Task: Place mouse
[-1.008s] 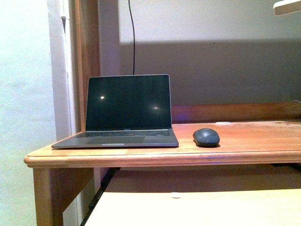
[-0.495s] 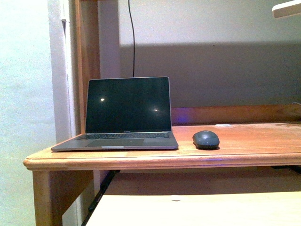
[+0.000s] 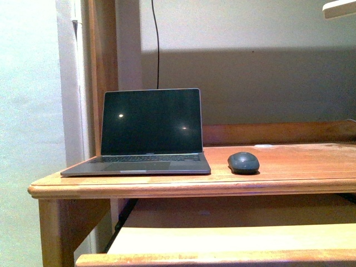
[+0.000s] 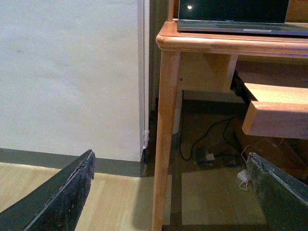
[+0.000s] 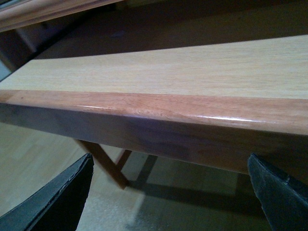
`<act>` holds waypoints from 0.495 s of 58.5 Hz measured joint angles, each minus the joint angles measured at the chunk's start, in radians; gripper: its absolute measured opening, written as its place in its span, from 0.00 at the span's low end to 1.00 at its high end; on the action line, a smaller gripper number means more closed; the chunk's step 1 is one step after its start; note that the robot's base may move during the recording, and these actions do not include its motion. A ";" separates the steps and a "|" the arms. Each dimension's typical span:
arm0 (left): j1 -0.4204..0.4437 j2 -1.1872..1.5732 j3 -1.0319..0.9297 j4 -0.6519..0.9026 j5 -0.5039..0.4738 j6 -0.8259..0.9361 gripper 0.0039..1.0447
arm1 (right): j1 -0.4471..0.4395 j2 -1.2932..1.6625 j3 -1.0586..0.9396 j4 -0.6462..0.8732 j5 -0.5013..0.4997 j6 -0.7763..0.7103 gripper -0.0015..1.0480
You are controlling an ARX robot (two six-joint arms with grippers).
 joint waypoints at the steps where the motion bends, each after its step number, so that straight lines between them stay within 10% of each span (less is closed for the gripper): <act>1: 0.000 0.000 0.000 0.000 0.000 0.000 0.93 | 0.015 0.017 0.021 -0.008 0.032 0.000 0.93; 29: 0.000 0.000 0.000 0.000 0.000 0.000 0.93 | 0.257 0.304 0.452 -0.164 0.517 0.019 0.93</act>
